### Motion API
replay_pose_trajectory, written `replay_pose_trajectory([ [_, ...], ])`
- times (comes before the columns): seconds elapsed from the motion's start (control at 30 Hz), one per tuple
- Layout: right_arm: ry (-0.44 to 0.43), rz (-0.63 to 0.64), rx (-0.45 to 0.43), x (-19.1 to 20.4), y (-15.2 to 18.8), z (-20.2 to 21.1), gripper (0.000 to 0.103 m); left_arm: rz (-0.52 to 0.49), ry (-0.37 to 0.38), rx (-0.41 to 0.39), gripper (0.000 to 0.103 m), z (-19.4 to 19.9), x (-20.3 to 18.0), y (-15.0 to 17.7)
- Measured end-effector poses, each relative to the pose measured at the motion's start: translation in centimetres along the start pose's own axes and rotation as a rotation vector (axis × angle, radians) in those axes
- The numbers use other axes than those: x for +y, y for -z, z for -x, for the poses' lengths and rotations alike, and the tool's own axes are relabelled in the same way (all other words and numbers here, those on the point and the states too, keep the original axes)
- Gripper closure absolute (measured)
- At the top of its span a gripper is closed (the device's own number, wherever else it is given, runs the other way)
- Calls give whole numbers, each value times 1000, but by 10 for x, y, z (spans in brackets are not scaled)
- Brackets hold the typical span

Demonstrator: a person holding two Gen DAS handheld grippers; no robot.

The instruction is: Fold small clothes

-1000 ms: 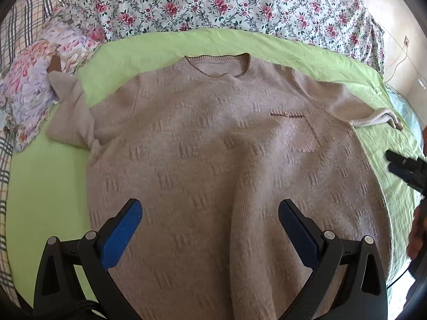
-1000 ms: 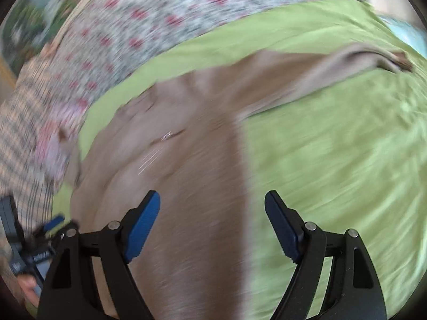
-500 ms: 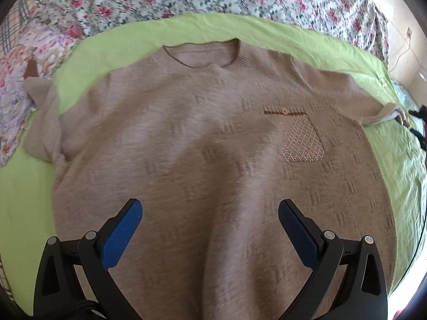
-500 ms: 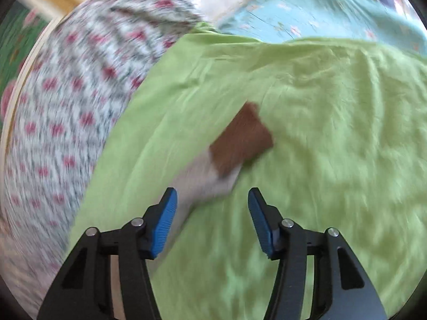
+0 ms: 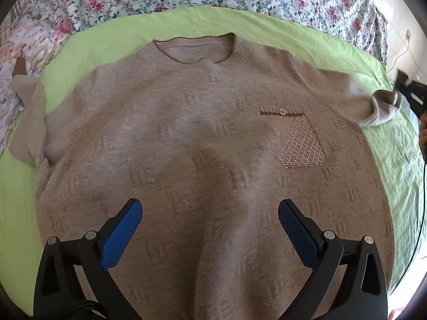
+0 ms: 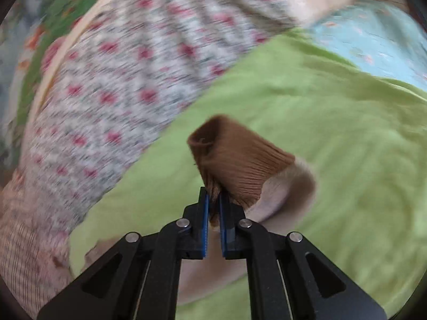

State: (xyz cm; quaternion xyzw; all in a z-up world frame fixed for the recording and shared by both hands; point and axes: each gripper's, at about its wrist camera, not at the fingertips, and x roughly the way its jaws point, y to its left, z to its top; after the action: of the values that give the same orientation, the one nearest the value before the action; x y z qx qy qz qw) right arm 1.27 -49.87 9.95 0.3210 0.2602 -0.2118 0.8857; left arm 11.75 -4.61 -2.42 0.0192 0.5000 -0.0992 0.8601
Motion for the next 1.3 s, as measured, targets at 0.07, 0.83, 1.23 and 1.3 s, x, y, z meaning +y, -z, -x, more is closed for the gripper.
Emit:
replay_pose_trajectory([
  [0.07,-84,46,50,38,12,-15,95,16,8,-6,1,5,7,2],
  [0.83,-476,322,769,307,261,-179,75,197,160,-64,1,23,102,-9],
  [1.23,-362,236,430,211,197,-47,63,296,299,-15,95,-68,110,-80],
  [1.3,-302,230,371,193,185,-30,63,288,286,-64,97,-53,113,-80],
])
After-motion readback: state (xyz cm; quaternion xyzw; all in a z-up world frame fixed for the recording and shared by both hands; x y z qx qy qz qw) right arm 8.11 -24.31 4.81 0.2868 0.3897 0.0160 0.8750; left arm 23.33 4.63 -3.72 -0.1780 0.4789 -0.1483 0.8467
